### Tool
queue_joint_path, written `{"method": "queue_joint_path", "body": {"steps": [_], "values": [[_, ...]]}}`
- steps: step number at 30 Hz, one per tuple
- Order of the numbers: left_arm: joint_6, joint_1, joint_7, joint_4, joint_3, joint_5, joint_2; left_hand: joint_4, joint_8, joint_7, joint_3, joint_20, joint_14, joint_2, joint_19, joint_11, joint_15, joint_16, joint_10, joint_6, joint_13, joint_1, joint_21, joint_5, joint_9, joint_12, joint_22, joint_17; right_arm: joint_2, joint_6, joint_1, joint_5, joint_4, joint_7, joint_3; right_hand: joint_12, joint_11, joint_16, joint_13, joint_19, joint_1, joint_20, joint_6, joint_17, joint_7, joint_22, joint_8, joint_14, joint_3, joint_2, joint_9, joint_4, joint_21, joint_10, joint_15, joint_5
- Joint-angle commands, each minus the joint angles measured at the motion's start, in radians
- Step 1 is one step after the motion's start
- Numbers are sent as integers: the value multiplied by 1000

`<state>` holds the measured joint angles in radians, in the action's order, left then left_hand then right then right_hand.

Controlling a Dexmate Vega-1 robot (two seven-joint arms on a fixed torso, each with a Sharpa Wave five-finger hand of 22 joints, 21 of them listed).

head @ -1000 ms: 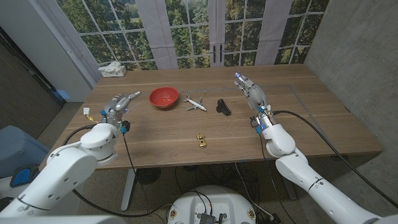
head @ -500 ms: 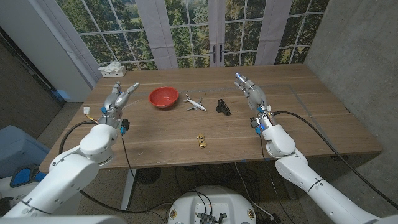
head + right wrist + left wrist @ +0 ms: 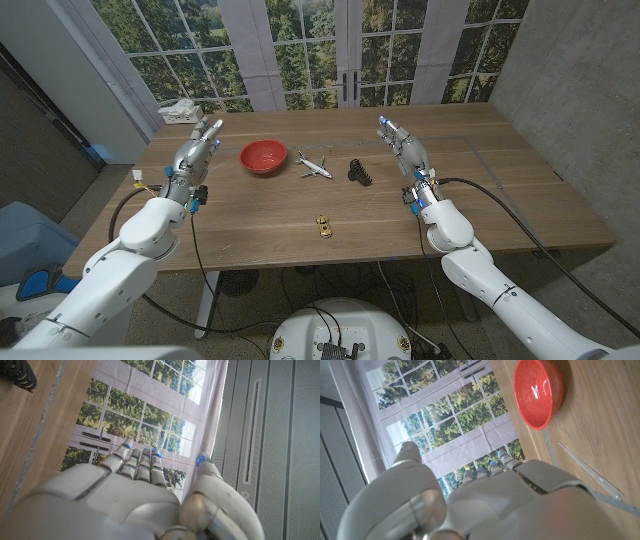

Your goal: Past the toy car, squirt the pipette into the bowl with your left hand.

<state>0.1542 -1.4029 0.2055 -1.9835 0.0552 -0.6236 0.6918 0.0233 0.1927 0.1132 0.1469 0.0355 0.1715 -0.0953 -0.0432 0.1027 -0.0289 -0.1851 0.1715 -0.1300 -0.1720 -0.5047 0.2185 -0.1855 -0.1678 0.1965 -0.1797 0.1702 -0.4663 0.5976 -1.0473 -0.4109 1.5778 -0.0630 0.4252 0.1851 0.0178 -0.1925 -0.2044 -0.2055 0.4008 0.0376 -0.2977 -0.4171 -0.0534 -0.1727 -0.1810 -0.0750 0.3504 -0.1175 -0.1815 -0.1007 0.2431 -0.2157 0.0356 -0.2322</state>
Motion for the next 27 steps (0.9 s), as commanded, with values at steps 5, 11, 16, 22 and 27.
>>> {"method": "queue_joint_path", "body": {"steps": [5, 11, 16, 22, 27], "values": [[203, 133, -286, 179, -90, -169, -63, -61, 10, -20, 21, 28, 14, -92, 59, 11, -56, -10, -2, 98, 2, 93, 11, -16, 0, 10, 0, 6, 13, 35, -12, -8, -8, -11, -19, 9, 2, -8, 3, -16, -45, 44, -7, 4, 2, 0, -9, -6, -13, -8, -2, 26, -8, -7, 7, 15], [231, 194, -369, 244, -139, -225, -84, -149, -5, -46, 144, 42, -15, -129, 79, -13, -49, -4, -51, 144, 2, 138, 7, -48, 0, 5, -1, 6, 20, 52, -19, -35, -15, -2, -26, 10, 0, -10, 5, -21, -72, 50, -7, 8, 3, 0, -9, -6, -16, -24, -2, 43, -12, -8, 15, 22], [250, 231, -420, 288, -163, -271, -106, -197, -6, -67, 330, 57, -49, -131, 106, -26, -55, -3, -98, 201, 2, 150, 6, -80, -1, 4, 0, 5, 26, 74, -24, -73, -26, 18, -33, 11, -16, -14, 8, -25, -112, 76, -10, 11, 18, 0, -10, -5, -3, -74, -2, 87, -19, -10, 40, 35], [270, 272, -481, 329, -192, -311, -131, -183, -6, -90, 441, 74, -75, -127, 124, -43, -68, -2, -137, 239, 2, 135, 4, -73, -1, 5, 2, 2, 43, 99, -31, -173, -36, 65, -46, 13, -32, -19, 9, -31, -141, 101, -16, 12, 35, -2, -11, -7, 37, -99, -2, 150, -23, -15, 68, 35], [288, 277, -464, 337, -205, -311, -152, -181, -10, -92, 458, 76, -77, -126, 125, -45, -66, -1, -138, 236, 2, 133, 3, -68, -1, 2, 2, 2, 72, 137, -39, -239, -57, 93, -64, 12, -29, -21, 9, -32, -149, 101, -17, 12, 30, -2, -11, -8, 53, -97, -2, 172, -25, -13, 63, 33]]}}
